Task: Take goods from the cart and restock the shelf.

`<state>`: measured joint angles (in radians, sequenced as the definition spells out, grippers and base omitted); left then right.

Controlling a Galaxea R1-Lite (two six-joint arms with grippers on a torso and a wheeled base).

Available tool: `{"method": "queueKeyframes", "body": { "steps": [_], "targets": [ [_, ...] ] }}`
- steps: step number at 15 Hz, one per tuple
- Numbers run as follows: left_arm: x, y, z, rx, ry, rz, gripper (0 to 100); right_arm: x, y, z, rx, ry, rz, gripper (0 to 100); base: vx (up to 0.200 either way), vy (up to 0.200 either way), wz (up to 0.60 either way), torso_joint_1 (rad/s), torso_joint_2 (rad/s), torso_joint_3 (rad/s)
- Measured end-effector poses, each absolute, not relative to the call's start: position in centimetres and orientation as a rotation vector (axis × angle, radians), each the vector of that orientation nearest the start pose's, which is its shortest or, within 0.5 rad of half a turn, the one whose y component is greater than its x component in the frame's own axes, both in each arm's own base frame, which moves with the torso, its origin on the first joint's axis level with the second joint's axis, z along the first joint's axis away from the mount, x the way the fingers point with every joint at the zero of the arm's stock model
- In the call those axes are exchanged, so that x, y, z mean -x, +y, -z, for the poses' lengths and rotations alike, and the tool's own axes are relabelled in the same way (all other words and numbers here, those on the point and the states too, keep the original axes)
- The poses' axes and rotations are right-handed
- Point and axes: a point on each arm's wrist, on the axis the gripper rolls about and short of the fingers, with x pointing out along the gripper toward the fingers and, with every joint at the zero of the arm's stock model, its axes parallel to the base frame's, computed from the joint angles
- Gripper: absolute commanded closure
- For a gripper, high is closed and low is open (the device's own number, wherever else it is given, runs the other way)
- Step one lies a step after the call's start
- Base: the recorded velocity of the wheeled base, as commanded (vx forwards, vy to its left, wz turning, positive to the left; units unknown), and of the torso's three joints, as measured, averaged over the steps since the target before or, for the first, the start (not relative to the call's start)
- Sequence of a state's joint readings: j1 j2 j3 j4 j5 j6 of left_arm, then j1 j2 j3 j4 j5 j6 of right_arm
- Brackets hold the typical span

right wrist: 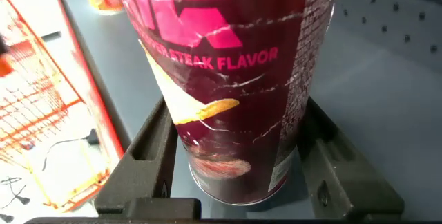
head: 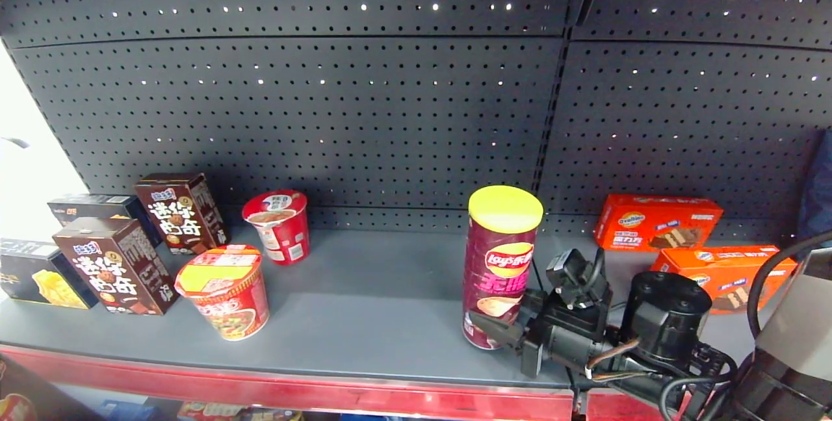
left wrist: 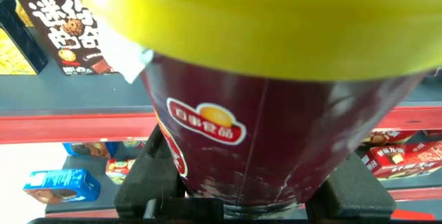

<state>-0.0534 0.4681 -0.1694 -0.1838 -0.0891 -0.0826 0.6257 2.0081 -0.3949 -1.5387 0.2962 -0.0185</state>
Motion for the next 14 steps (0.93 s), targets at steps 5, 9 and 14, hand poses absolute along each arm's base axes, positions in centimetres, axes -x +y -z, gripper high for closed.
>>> {"method": "queueKeyframes", "body": {
  "steps": [5,9,14],
  "targets": [
    [-2.3,-0.3,-14.3,0.084,0.122,0.138,100,-24.1,17.9,-7.7,0.035,0.098,-0.904,100,0.0,0.0,0.0,0.0,0.0,0.0],
    [-2.2,-0.3,-14.1,0.084,0.127,0.137,100,-24.2,18.1,-7.4,0.034,0.089,-0.907,0,0.0,0.0,0.0,0.0,0.0,0.0],
    [-2.1,-0.3,-14.0,0.085,0.121,0.137,100,-23.8,17.9,-6.8,0.04,0.12,-0.91,0,0.0,0.0,0.0,0.0,0.0,0.0]
  ]
}}
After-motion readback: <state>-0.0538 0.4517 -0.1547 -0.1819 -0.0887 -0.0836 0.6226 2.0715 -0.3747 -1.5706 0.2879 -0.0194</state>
